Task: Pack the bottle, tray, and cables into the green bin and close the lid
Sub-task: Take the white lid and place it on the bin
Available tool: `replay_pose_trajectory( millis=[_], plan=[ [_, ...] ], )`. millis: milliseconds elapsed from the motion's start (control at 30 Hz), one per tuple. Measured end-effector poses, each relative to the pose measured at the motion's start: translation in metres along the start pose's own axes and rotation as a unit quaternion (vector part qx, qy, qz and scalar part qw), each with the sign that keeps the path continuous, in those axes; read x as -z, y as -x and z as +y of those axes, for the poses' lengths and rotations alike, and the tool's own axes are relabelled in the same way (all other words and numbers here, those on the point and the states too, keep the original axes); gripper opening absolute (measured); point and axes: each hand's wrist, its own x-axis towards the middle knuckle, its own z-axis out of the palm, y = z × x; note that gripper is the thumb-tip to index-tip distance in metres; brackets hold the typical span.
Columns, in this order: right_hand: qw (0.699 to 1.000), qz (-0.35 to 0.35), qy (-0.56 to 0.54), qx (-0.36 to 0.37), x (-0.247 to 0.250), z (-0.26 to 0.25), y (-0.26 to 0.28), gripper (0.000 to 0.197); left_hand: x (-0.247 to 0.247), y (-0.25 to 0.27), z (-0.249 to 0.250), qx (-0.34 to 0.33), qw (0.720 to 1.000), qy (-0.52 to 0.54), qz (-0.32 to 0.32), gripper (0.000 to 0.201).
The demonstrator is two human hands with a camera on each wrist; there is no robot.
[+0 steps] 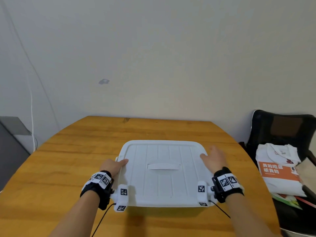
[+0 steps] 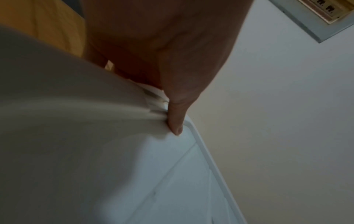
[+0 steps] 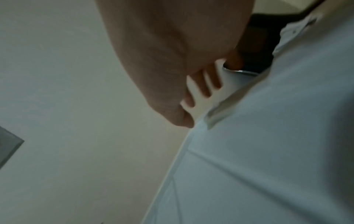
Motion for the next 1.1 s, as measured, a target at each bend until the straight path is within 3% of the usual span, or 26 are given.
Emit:
replay_pose_trajectory(
  millis=[100,133,233,333,567,900,1033,1100],
  plan=[
    [0.99,-0.093,-0.017,-0.107,0.007,0.016,-0.003,0.071,-0.002,0.002,0.002,-0.015,1.0,-0.012,0.018,0.052],
    [0.986,-0.11,-0.029,-0.123,0.01,0.017,0.001,0.069,-0.002,0.003,0.002,-0.021,0.999,-0.015,0.024,0.05],
    [0.989,-0.086,-0.042,-0.112,0.016,0.02,0.006,0.043,-0.003,0.005,0.003,-0.028,0.999,-0.021,0.032,0.048],
    [0.997,-0.033,0.009,-0.075,0.013,0.019,0.003,0.043,-0.004,0.004,0.001,-0.029,0.999,-0.01,0.034,0.049],
    [0.992,0.006,0.122,-0.015,0.01,0.005,0.012,0.041,-0.006,0.003,-0.001,-0.028,0.999,0.005,0.037,0.05],
    [0.994,0.007,0.103,-0.025,0.01,0.007,0.014,0.045,-0.006,0.004,-0.002,-0.035,0.998,0.014,0.042,0.051],
    [0.998,-0.018,0.059,-0.018,0.012,0.016,0.018,0.035,-0.003,0.005,-0.007,-0.038,0.996,0.077,-0.003,0.054],
    [0.999,-0.022,0.008,-0.023,0.013,0.02,0.026,0.047,0.002,0.014,-0.009,-0.045,0.991,0.119,-0.043,0.046]
  ],
)
